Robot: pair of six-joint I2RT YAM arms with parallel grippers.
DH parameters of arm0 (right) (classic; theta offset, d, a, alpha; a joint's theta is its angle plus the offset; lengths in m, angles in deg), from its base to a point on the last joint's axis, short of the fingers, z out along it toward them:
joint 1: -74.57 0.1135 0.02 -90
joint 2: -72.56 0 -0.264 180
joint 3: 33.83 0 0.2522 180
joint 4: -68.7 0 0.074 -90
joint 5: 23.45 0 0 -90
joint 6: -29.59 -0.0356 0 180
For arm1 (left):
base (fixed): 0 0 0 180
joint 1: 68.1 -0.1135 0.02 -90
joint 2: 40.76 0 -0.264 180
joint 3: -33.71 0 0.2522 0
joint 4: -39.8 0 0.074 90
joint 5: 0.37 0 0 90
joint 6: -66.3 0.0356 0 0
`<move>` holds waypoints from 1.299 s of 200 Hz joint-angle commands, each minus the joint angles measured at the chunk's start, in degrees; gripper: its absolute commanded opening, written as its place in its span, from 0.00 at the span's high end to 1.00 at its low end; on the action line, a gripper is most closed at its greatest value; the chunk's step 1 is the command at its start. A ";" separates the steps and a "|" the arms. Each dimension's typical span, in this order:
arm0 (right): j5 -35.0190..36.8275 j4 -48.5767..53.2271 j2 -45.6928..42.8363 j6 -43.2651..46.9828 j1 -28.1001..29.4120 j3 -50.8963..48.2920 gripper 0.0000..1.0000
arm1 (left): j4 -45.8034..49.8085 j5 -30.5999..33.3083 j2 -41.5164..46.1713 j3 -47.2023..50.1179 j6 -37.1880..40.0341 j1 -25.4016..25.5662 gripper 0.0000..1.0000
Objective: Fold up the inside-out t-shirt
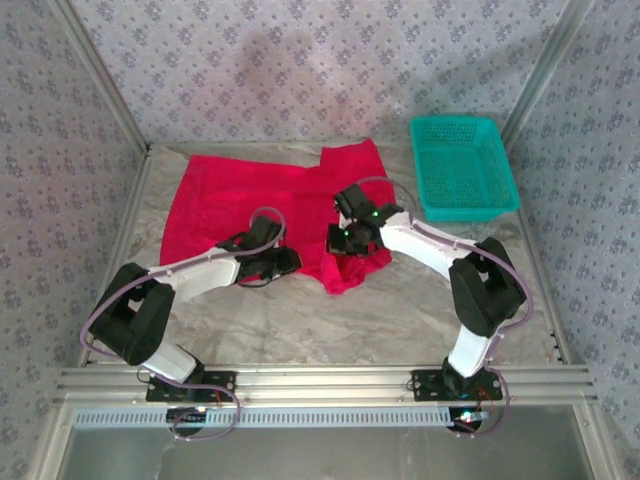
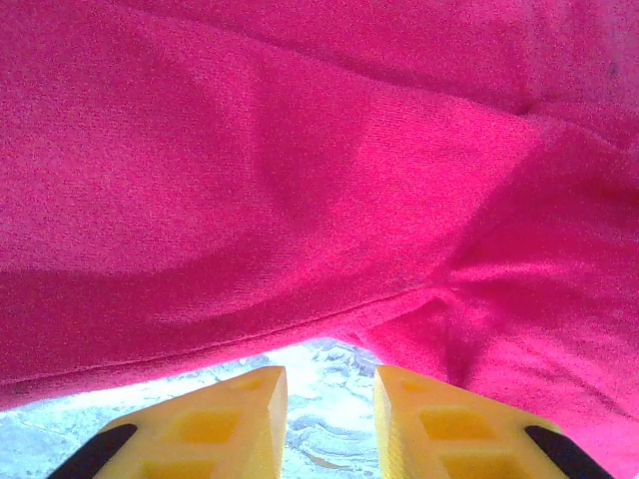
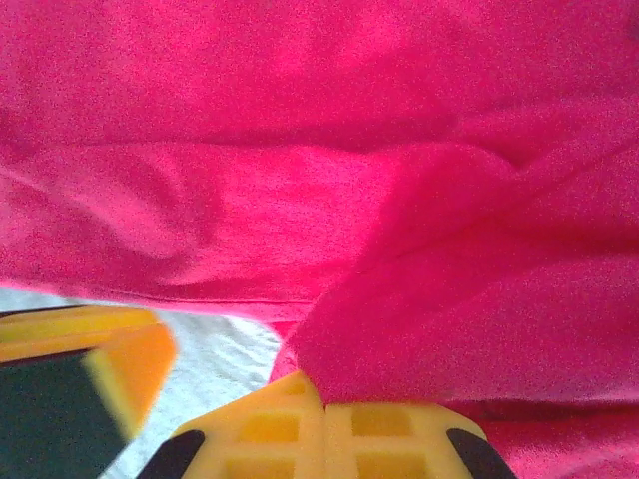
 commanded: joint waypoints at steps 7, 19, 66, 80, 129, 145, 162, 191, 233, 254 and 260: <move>1.52 11.11 0.22 2.47 0.90 8.35 1.00 | -0.87 -1.17 0.70 -0.06 -0.25 -1.18 0.72; 0.21 12.39 2.54 3.37 0.81 11.84 1.00 | -1.19 -1.45 0.43 -0.27 -0.39 -1.31 0.72; 0.40 15.52 16.15 9.51 -0.11 27.51 0.61 | -1.63 -1.71 0.18 -0.11 -0.70 -1.49 0.72; 1.27 15.17 14.53 10.08 -0.03 25.96 0.60 | -1.07 -1.47 0.90 0.18 -0.44 -1.50 0.72; -0.64 3.40 3.49 7.67 -0.65 7.56 0.80 | -1.13 -2.01 1.88 -0.18 0.64 -1.49 0.61; -3.62 1.03 3.53 7.13 0.20 4.69 0.83 | -1.85 -2.53 0.86 -0.41 0.69 -1.48 0.52; -1.96 2.70 6.08 7.69 0.97 5.07 0.79 | -2.52 -3.42 -1.20 -0.93 0.50 -1.41 0.50; 3.37 4.53 10.05 9.72 0.64 6.97 0.62 | -4.91 -5.14 -5.09 -1.15 -0.68 -1.30 0.53; 12.51 7.99 16.27 12.26 -3.07 14.11 0.68 | -4.68 -4.29 -7.30 -0.14 -1.97 -1.87 0.57; 14.16 8.36 17.06 12.58 -4.54 16.58 0.72 | -4.71 -4.26 -7.31 0.51 -2.02 -2.00 0.57; 14.24 8.54 17.02 12.78 -4.71 17.04 0.72 | -4.77 -4.33 -7.31 0.64 -2.02 -2.01 0.57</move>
